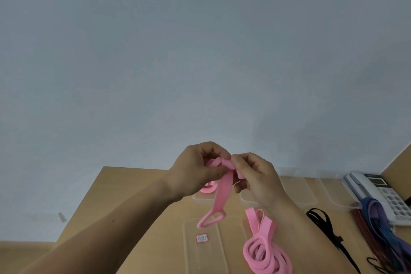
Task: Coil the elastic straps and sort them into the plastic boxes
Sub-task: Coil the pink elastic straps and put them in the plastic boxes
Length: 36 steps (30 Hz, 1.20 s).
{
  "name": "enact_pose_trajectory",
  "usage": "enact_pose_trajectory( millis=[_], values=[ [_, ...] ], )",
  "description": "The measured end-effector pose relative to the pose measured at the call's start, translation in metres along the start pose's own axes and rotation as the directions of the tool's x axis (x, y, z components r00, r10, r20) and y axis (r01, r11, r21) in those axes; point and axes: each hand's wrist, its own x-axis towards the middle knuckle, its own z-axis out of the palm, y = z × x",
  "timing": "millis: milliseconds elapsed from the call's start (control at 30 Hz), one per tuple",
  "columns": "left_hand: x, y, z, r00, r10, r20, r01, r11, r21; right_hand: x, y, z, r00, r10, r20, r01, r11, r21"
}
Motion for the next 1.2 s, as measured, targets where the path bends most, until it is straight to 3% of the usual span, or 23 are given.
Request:
enact_pose_trajectory(
  millis=[100, 200, 567, 733, 867, 1000, 1200],
  values=[
    [0.0, -0.004, 0.002, 0.999, 0.012, -0.039, -0.011, 1.0, 0.015, 0.001, 0.0, -0.004, 1.0, -0.024, -0.008, 0.024, 0.999, -0.031],
    [0.001, -0.004, 0.001, 0.996, -0.076, -0.056, 0.076, 0.997, 0.006, 0.002, -0.001, -0.006, 0.997, -0.074, -0.03, 0.074, 0.997, 0.009],
    [0.005, 0.004, -0.003, 0.97, -0.2, 0.137, 0.222, 0.96, -0.172, 0.004, -0.003, -0.012, 0.989, -0.135, 0.059, 0.137, 0.99, -0.033],
    [0.009, 0.006, -0.005, 0.957, -0.247, 0.149, 0.278, 0.929, -0.245, 0.002, -0.004, -0.008, 0.987, -0.135, 0.09, 0.14, 0.989, -0.049],
    [0.009, 0.001, -0.003, 0.976, -0.19, 0.104, 0.213, 0.935, -0.285, 0.001, 0.0, -0.01, 0.99, -0.084, 0.114, 0.077, 0.995, 0.068],
    [0.009, 0.002, -0.005, 0.996, -0.088, 0.034, 0.094, 0.973, -0.213, 0.002, 0.002, -0.007, 0.994, -0.014, 0.108, -0.007, 0.982, 0.19],
    [0.005, -0.002, -0.001, 1.0, -0.008, 0.029, 0.01, 0.996, -0.084, 0.005, -0.005, -0.005, 0.996, 0.061, 0.073, -0.066, 0.995, 0.081]
  ],
)
